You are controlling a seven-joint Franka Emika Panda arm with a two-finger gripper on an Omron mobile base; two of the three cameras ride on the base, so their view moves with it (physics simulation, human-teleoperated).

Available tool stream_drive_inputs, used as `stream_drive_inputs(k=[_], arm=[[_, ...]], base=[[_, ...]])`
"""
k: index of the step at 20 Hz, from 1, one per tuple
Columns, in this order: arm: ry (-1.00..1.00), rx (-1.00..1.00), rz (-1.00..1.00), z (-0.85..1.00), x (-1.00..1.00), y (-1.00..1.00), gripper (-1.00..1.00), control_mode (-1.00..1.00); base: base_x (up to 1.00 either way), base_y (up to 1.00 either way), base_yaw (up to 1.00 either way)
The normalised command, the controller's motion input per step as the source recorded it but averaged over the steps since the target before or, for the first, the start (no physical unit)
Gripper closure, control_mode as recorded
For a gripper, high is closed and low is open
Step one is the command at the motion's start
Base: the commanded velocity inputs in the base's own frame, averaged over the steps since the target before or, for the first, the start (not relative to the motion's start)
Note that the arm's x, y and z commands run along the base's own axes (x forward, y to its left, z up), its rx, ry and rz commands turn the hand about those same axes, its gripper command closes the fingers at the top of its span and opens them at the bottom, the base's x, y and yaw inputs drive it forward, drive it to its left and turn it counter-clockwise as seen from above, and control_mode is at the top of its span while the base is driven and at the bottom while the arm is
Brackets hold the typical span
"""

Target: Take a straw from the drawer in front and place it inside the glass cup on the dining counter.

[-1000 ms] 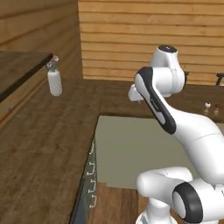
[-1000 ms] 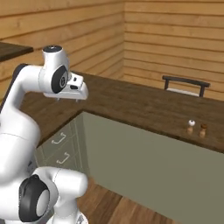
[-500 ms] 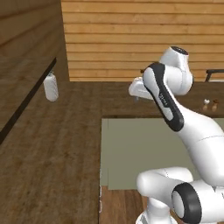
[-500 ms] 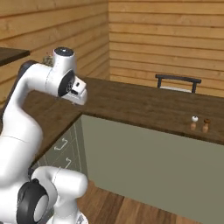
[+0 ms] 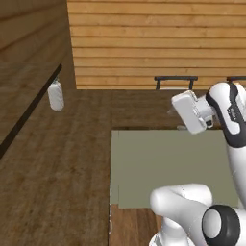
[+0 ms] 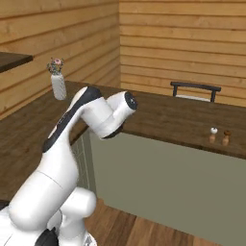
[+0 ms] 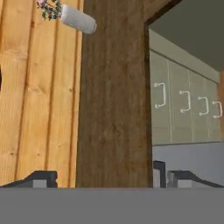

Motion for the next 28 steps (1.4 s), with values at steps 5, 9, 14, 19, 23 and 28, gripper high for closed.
stream_drive_inputs(k=[5,9,14,19,23,28], arm=[[0.0,0.39,0.13,-0.99,0.05,-0.04,-1.0,-1.0],[0.0,0.26,0.21,-1.0,0.41,0.09,-1.0,-1.0],[0.0,0.14,0.21,-0.82,0.59,0.33,-1.0,-1.0],[0.0,0.02,0.21,-0.63,0.66,0.43,-1.0,-1.0],[0.0,0.0,0.19,-0.54,0.36,0.57,-1.0,-1.0],[0.0,0.0,0.03,-0.58,0.37,0.48,-1.0,-1.0]], base=[[0.0,0.0,0.0],[0.0,0.0,0.0],[0.0,0.0,0.0],[0.0,0.0,0.0],[0.0,0.0,0.0],[0.0,0.0,0.0]])
